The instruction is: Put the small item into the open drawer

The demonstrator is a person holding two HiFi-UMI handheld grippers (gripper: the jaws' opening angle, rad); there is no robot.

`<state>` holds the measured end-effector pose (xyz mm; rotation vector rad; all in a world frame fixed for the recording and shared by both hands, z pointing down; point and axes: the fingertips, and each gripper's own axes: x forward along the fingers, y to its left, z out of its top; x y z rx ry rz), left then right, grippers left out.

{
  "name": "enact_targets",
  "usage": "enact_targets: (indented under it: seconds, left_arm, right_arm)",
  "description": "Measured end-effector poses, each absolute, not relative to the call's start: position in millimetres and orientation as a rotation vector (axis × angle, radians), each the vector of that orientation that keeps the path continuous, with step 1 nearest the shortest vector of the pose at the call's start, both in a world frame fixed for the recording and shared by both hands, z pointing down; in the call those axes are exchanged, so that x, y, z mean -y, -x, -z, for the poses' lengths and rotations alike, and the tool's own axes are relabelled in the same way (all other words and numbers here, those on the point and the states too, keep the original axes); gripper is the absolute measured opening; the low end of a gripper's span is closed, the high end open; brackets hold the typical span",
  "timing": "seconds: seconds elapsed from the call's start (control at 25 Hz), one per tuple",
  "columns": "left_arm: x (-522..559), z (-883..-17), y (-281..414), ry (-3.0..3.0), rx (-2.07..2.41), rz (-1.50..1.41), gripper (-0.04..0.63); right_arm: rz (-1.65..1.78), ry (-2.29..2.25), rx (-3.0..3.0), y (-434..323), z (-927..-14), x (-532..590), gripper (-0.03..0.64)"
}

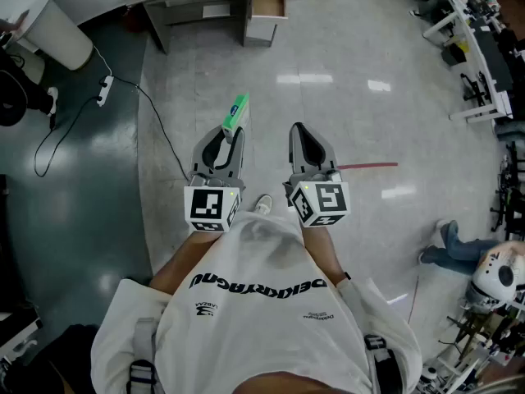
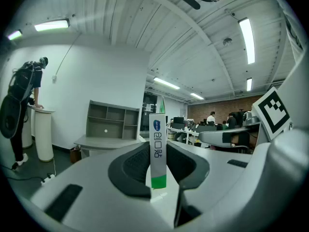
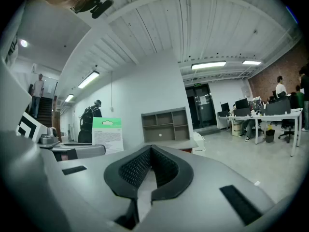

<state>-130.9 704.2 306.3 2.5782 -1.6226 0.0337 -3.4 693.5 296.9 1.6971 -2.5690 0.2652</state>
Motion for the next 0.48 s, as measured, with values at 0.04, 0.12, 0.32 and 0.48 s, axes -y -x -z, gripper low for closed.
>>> enact_targets:
  seconds: [0.04, 0.12, 0.32, 0.48]
  left_arm:
    - [-703, -306, 131, -2.578, 1.628, -0.034, 0.103]
    - [-701, -307, 129, -2.577, 1.638, -0.034, 0.103]
    - [-697, -309, 108, -2.572, 1.655, -0.042, 0.103]
    - [-691, -310, 95, -2.574, 1.661, -0.054, 0.103]
  right_arm:
    - [-0.262, -1.694, 2.572, 3, -297, -692, 0.032]
    - [-0.259, -1.685, 2.578, 2, -298, -690, 0.032]
    - [-0.255, -1.658, 2.604, -16, -300, -686, 0.032]
    - [-0.25, -1.652, 2.626, -27, -299, -679, 0.032]
